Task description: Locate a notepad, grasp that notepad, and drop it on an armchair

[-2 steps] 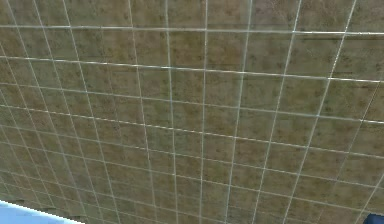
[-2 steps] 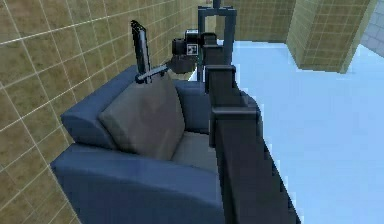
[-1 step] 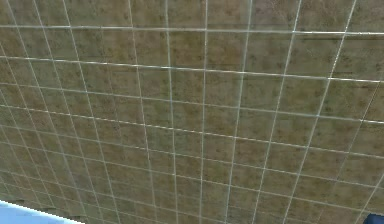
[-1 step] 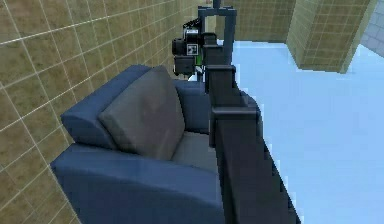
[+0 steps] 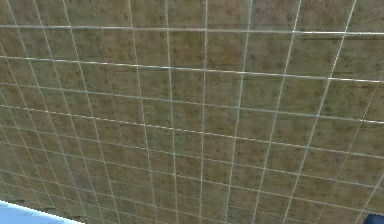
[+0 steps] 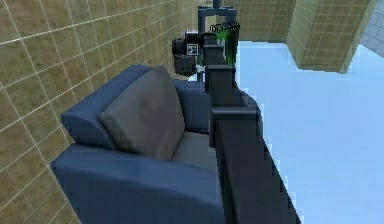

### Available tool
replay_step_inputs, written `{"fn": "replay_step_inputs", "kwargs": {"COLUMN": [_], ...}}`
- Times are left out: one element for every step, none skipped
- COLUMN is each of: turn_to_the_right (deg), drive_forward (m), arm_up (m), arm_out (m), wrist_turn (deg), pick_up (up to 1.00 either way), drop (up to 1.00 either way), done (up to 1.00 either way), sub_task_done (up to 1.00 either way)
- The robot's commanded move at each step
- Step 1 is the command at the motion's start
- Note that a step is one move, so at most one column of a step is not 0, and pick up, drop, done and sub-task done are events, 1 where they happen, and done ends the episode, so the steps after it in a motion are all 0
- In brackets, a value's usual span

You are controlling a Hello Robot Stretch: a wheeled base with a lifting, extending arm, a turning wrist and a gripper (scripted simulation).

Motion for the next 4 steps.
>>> {"fn": "replay_step_inputs", "kwargs": {"turn_to_the_right": [0.0, 0.0, 0.0, 0.0], "drive_forward": [0.00, 0.00, 0.00, 0.00], "arm_up": [-0.40, -0.32, 0.00, 0.10], "arm_out": [0.00, 0.00, 0.00, 0.00], "wrist_turn": [0.0, 0.0, 0.0, 0.0], "pick_up": [0.00, 0.00, 0.00, 0.00], "drop": [0.00, 0.00, 1.00, 0.00], "done": [0.00, 0.00, 0.00, 0.00], "sub_task_done": [0.00, 0.00, 0.00, 0.00]}}
